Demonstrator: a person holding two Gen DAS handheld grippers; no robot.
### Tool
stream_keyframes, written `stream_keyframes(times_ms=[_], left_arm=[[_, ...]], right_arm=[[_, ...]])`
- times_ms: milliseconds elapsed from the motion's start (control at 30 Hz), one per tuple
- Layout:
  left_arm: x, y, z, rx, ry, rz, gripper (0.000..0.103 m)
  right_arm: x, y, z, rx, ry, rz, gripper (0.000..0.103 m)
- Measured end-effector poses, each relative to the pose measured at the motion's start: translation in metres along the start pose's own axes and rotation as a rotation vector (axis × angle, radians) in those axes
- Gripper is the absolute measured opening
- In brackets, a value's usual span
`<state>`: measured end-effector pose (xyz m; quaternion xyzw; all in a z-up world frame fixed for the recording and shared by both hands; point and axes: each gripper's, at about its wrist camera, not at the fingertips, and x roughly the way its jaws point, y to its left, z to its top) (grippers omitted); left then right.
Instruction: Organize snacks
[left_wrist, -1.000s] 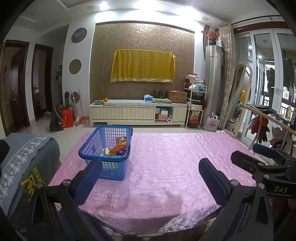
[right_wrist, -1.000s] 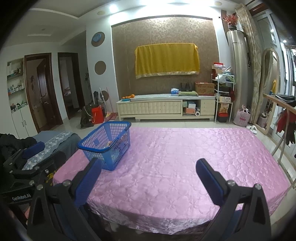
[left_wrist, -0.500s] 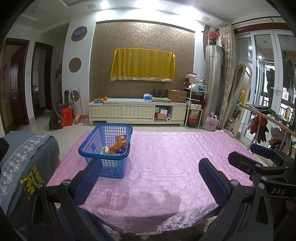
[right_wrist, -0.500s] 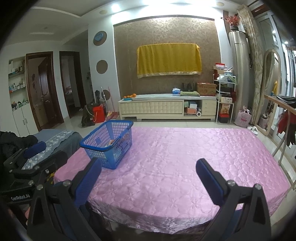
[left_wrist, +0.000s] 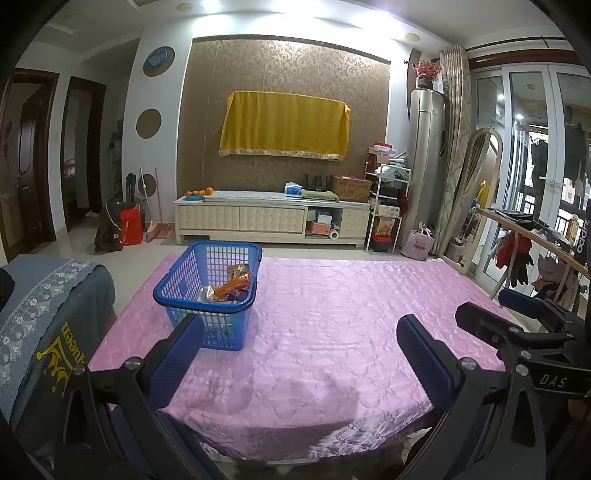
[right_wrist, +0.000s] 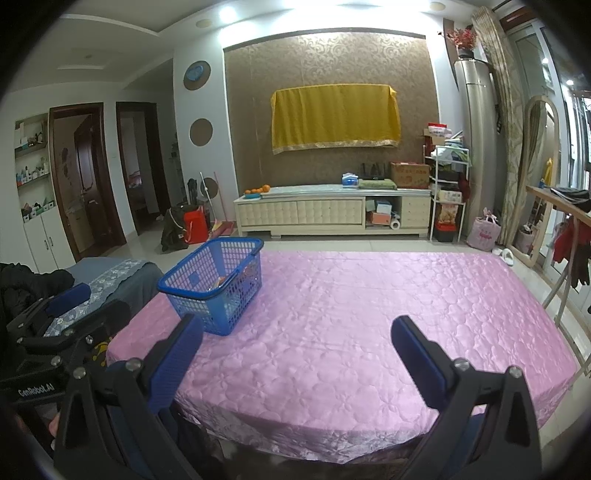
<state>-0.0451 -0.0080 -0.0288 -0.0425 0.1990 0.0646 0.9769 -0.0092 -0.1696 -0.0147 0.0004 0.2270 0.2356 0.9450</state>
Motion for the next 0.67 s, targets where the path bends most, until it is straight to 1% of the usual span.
stream_keyframes(times_ms=[667], left_arm=[[-0.0007, -0.0072, -0.0001, 0.005, 0.019, 0.006, 0.103]], right_arm=[[0.0003, 0.0044, -0.0054, -0.005, 0.019, 0.004, 0.103]])
